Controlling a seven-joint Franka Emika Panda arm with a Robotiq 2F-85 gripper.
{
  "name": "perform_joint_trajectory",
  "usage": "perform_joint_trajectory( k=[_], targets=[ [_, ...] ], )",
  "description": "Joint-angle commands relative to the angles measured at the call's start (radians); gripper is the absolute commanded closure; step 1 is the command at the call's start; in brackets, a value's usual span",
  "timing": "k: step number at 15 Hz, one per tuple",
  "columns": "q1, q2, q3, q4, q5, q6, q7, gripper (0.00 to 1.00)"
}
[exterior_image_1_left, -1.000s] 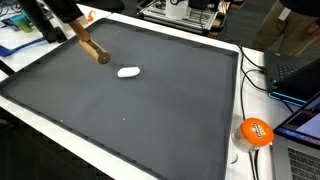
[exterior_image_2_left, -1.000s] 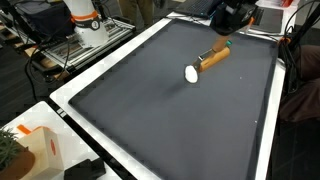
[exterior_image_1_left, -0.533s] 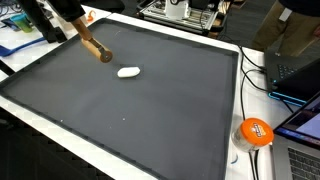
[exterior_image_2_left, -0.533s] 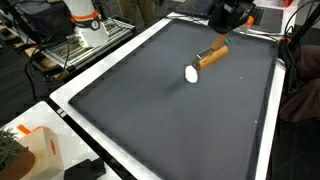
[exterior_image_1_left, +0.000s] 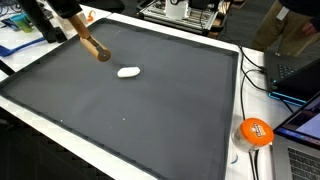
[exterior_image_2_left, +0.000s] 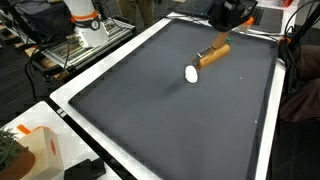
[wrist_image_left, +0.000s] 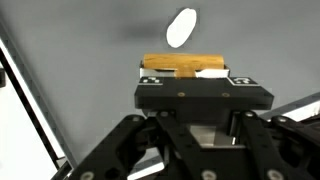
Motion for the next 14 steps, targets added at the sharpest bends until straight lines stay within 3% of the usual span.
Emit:
perform_joint_trajectory(
  k=[1,7,10,14],
  targets=[
    [-0.017,-0.066,0.015,-0.074,0.046,0.023,0.034,0.78],
    [0.003,-0.146,0.016,-0.209,0.029,0.069,-0.035,0.78],
    [-0.011,-0.219,0.038,-0.357,0.047,0.154,-0.114,0.78],
    [-0.019,-0.308,0.032,-0.529,0.047,0.222,-0.126,0.78]
  ],
)
